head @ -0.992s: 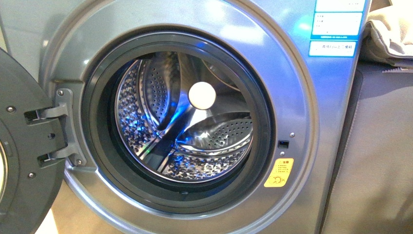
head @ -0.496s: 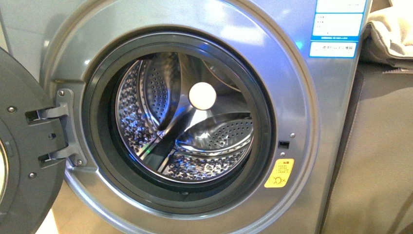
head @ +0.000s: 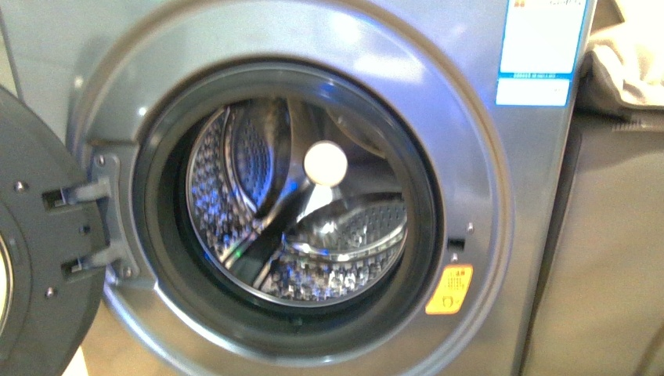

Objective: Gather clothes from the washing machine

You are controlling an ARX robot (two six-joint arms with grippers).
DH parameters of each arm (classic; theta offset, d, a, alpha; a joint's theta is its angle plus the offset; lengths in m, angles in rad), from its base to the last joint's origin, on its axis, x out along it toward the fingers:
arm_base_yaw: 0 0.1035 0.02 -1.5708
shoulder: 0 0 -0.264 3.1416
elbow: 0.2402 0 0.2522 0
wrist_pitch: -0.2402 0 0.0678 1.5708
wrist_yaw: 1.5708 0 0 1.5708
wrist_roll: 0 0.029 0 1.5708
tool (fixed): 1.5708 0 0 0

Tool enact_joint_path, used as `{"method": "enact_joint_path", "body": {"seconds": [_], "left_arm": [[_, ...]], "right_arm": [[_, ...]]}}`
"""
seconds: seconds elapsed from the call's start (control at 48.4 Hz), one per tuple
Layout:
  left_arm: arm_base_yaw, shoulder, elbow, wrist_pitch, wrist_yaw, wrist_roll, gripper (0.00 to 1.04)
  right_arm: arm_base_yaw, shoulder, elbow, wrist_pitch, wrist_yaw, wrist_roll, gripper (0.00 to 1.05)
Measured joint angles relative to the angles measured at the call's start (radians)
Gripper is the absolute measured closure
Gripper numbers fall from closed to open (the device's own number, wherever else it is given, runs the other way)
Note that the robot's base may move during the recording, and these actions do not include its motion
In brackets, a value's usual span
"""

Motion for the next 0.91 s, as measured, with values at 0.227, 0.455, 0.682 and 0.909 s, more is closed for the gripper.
{"method": "enact_joint_path", "body": {"seconds": [0.227,0.455,0.682,0.909], "left_arm": [[0.000,0.000,0.000,0.000,0.000,0.000,1.01],[0.000,0.000,0.000,0.000,0.000,0.000,1.01],[0.000,0.000,0.000,0.000,0.000,0.000,1.01],[0.000,0.000,0.000,0.000,0.000,0.000,1.01]], "right_arm": [[0.000,-0.081,-0.060,-0.014,0.000,0.000,1.02],[0.000,-0.238,-0.093,-0.167,-0.001,0.000,1.02],[0.000,-0.309,-0.129,-0.174,0.000,0.000,1.02],[0.000,-0.311,-0.129,-0.174,0.000,0.000,1.02]]}}
